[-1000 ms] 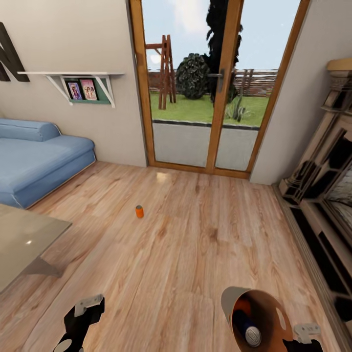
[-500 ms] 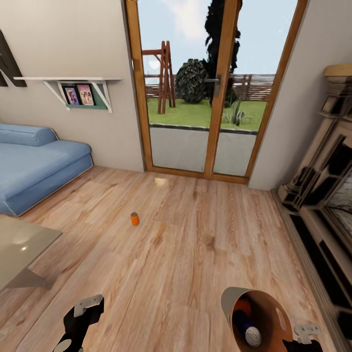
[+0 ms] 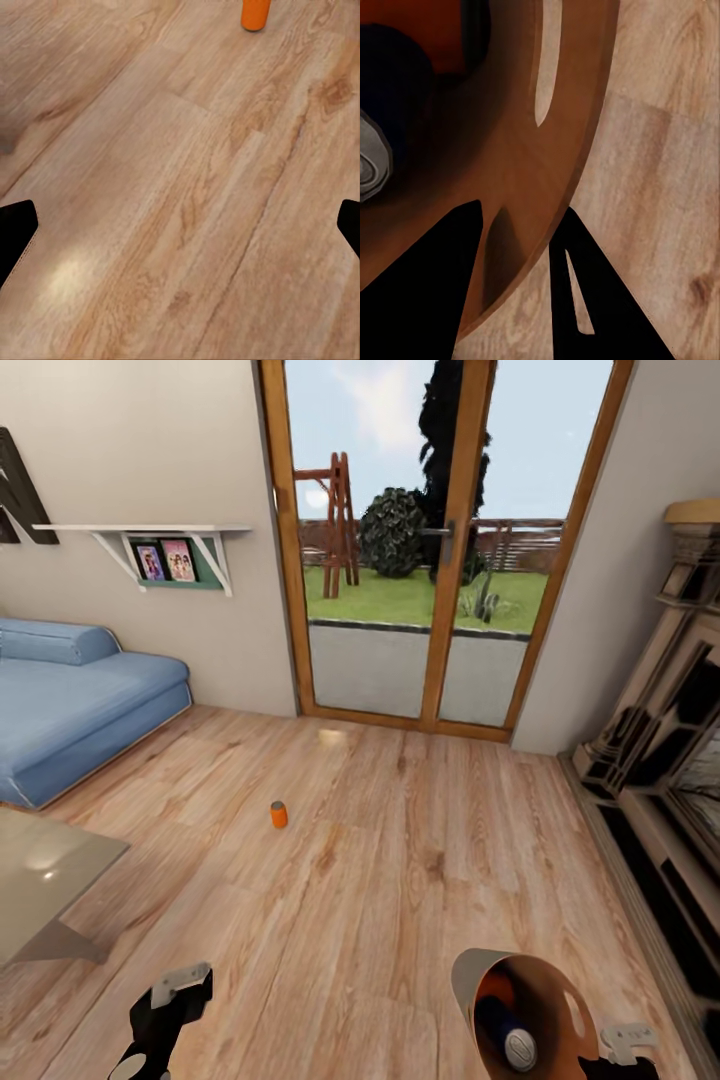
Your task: Put the three can of soda from the living room inside the tash can in the kitchen.
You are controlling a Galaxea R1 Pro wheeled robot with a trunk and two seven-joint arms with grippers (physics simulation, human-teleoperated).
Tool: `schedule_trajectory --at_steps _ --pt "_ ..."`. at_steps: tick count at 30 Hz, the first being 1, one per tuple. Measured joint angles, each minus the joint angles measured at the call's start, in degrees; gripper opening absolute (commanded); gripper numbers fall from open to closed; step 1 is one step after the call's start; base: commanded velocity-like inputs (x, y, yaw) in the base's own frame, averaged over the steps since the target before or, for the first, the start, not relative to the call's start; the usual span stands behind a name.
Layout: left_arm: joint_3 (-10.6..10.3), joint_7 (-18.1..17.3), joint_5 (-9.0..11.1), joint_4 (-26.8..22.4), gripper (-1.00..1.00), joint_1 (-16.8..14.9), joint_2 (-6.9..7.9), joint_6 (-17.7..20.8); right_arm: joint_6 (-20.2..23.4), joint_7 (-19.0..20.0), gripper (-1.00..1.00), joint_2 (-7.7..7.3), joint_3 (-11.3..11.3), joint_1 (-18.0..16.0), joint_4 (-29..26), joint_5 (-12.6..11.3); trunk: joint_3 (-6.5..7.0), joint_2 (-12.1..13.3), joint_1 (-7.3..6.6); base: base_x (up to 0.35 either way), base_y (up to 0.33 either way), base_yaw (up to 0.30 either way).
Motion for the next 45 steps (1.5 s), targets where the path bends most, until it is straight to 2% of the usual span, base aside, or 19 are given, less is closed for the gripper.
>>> schedule_trajectory --at_steps 19,45 --pt "-0.1 0.2 0.0 -0.5 1.0 0.0 0.0 -0.4 0.0 0.0 -1.0 0.09 0.2 0.0 0.3 -0.1 0.54 0.0 0.0 0.041 0.222 0.0" --pt "-0.3 0.5 0.0 -1.0 1.0 0.0 0.0 -0.8 -0.6 0.0 -1.0 0.0 0.0 0.0 1.4 -0.2 0.56 0.0 0.0 0.004 0.013 0.0"
